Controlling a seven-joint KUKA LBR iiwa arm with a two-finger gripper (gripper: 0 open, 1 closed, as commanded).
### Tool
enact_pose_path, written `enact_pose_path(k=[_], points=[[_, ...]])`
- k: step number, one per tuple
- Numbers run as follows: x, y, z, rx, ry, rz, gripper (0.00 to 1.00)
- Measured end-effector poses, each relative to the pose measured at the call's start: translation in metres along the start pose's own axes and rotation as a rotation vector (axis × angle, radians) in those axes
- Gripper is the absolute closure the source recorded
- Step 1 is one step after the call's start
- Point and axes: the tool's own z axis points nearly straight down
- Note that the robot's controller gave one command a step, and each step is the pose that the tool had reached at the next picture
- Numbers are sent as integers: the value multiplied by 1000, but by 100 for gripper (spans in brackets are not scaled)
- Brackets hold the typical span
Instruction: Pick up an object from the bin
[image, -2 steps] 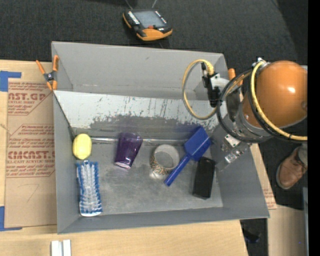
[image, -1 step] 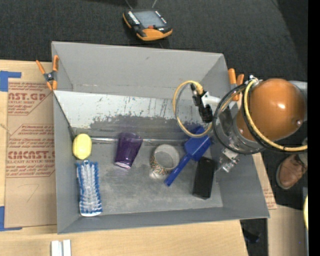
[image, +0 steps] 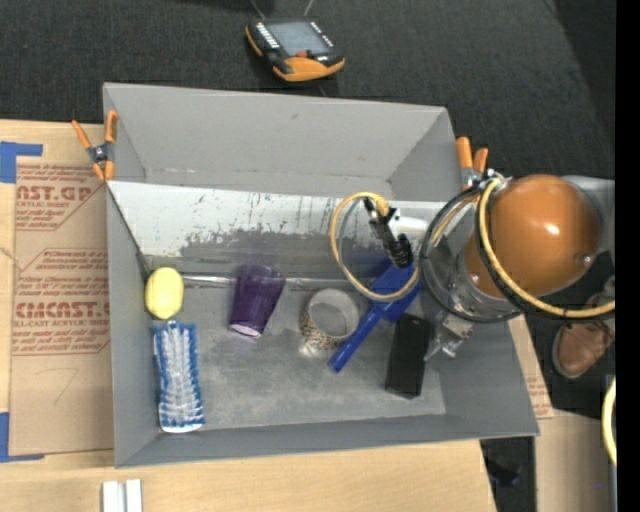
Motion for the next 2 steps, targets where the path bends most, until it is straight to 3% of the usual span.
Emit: enact_pose_path(k=[1,2], points=[[29,49,22,9,-4,-84,100],[-2,-14,15,5,-7,-293,100]])
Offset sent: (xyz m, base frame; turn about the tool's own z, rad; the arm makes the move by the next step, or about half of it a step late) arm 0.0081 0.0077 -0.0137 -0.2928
